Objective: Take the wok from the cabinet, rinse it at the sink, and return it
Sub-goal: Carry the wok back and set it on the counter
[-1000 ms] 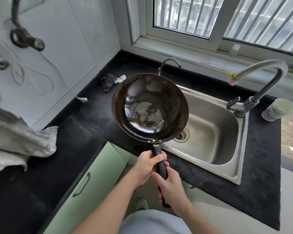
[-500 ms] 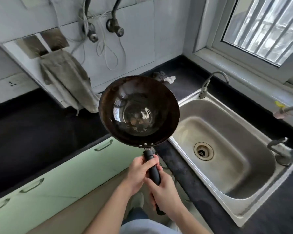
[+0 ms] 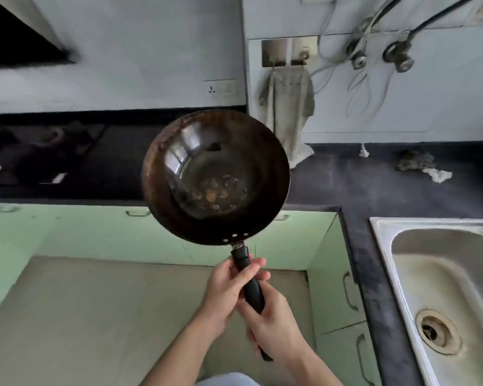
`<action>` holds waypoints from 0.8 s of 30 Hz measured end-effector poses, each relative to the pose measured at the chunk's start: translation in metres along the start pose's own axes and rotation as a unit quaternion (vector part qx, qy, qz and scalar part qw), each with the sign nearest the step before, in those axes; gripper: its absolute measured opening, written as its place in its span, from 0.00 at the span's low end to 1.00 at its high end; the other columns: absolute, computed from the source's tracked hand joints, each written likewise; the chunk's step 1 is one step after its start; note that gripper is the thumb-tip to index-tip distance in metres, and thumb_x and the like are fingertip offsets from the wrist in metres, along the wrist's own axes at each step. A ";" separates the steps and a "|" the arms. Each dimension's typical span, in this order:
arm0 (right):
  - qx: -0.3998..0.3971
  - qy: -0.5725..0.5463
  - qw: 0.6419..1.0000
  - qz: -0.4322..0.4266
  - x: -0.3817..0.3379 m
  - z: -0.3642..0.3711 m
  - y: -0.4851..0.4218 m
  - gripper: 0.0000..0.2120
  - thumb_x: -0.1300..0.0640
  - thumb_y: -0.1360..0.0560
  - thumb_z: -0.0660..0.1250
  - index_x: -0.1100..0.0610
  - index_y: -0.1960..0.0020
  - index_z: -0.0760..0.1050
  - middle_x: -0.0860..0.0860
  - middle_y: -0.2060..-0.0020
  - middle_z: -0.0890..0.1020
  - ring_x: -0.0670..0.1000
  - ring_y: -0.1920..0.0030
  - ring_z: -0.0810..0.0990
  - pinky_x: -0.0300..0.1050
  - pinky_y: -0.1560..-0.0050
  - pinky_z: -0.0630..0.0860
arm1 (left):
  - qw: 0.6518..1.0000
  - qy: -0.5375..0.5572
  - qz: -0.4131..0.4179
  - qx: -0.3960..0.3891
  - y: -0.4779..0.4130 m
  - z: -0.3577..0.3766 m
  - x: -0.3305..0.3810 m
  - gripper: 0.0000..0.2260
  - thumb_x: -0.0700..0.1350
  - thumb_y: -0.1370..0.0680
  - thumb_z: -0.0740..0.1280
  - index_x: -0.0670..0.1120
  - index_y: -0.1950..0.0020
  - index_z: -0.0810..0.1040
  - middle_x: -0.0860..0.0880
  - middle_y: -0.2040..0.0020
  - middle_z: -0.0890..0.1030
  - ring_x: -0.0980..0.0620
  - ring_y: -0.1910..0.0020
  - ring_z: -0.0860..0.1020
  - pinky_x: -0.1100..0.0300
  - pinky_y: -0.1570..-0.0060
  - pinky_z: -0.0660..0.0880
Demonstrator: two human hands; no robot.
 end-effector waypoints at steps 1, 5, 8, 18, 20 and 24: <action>-0.017 0.009 1.000 -0.007 -0.007 0.015 -0.003 0.05 0.60 0.23 0.66 0.61 0.54 0.72 0.52 0.77 0.75 0.52 0.81 0.73 0.41 0.79 0.68 | 1.000 0.003 0.014 0.021 0.004 -0.017 0.008 0.07 0.37 0.23 0.69 0.38 0.45 0.78 0.44 0.49 0.86 0.44 0.52 0.85 0.52 0.48 0.80; -0.080 0.033 0.996 -0.024 -0.028 0.083 -0.017 0.04 0.61 0.22 0.65 0.61 0.54 0.72 0.50 0.79 0.74 0.51 0.82 0.73 0.39 0.79 0.67 | 0.995 -0.003 0.057 0.082 0.018 -0.089 0.036 0.07 0.38 0.24 0.72 0.39 0.48 0.79 0.45 0.59 0.86 0.45 0.56 0.84 0.55 0.53 0.80; -0.122 0.053 0.991 -0.027 -0.042 0.143 -0.027 0.06 0.61 0.21 0.64 0.59 0.57 0.70 0.51 0.79 0.74 0.50 0.83 0.72 0.39 0.79 0.66 | 0.992 -0.004 0.069 0.110 0.027 -0.147 0.056 0.08 0.39 0.24 0.72 0.39 0.47 0.79 0.46 0.60 0.85 0.47 0.57 0.85 0.60 0.61 0.78; -0.213 0.081 0.973 -0.043 -0.080 0.343 -0.061 0.11 0.62 0.19 0.63 0.60 0.61 0.69 0.52 0.80 0.74 0.50 0.83 0.70 0.44 0.78 0.67 | 0.983 0.076 0.094 0.140 0.052 -0.346 0.113 0.14 0.40 0.27 0.73 0.37 0.44 0.76 0.45 0.61 0.84 0.44 0.56 0.83 0.48 0.45 0.78; -0.225 0.082 0.970 -0.045 -0.085 0.382 -0.070 0.12 0.62 0.19 0.62 0.61 0.61 0.69 0.52 0.80 0.73 0.51 0.83 0.70 0.45 0.77 0.67 | 0.979 0.085 0.100 0.154 0.057 -0.386 0.123 0.09 0.37 0.24 0.71 0.38 0.45 0.76 0.45 0.61 0.84 0.44 0.57 0.82 0.48 0.46 0.79; -0.265 0.080 0.960 -0.042 -0.092 0.457 -0.080 0.13 0.62 0.17 0.60 0.63 0.60 0.69 0.52 0.81 0.74 0.51 0.84 0.69 0.43 0.78 0.67 | 0.970 0.101 0.111 0.189 0.070 -0.458 0.139 0.07 0.36 0.23 0.70 0.38 0.46 0.77 0.45 0.60 0.84 0.45 0.57 0.84 0.54 0.52 0.79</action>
Point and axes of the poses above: each hand's wrist, its own y-axis away from the middle knuckle, its own z-axis out of the palm, x = y × z, the point moved 9 cm from there along -y, towards the middle knuckle
